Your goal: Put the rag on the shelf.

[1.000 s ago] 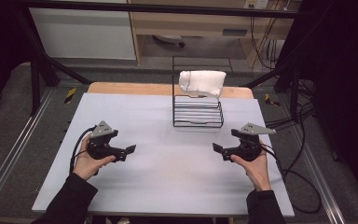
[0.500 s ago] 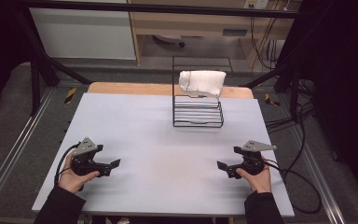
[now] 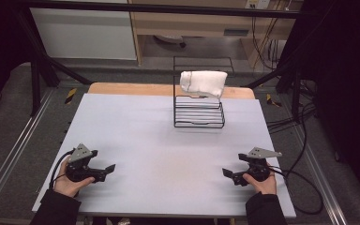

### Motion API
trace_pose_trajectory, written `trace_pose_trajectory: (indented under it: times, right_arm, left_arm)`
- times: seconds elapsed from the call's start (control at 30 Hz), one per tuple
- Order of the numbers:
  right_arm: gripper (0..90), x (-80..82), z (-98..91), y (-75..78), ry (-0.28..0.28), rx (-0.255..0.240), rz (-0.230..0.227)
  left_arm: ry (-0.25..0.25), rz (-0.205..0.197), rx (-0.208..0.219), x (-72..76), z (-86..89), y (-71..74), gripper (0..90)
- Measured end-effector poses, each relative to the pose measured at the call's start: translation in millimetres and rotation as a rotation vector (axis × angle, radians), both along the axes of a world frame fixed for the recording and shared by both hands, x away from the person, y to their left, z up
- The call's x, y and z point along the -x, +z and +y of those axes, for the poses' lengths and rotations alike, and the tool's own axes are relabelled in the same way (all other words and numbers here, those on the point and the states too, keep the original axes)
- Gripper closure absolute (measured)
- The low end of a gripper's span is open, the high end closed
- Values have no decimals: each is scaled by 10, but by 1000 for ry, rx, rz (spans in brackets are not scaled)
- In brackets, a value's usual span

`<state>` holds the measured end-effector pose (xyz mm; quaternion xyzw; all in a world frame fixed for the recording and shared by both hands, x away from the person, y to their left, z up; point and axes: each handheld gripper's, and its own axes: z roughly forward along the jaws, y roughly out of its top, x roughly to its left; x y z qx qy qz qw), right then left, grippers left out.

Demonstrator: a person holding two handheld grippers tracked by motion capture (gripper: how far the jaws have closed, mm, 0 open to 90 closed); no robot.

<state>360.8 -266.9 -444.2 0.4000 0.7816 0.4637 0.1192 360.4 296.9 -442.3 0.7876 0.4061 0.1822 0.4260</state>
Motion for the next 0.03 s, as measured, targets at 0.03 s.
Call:
trace_pose_trajectory:
  times: [0.03]
  right_arm:
    - [4, -1, 2, -2, 0, 0, 1]
  left_arm:
    - [-2, 2, -2, 0, 3, -2, 46]
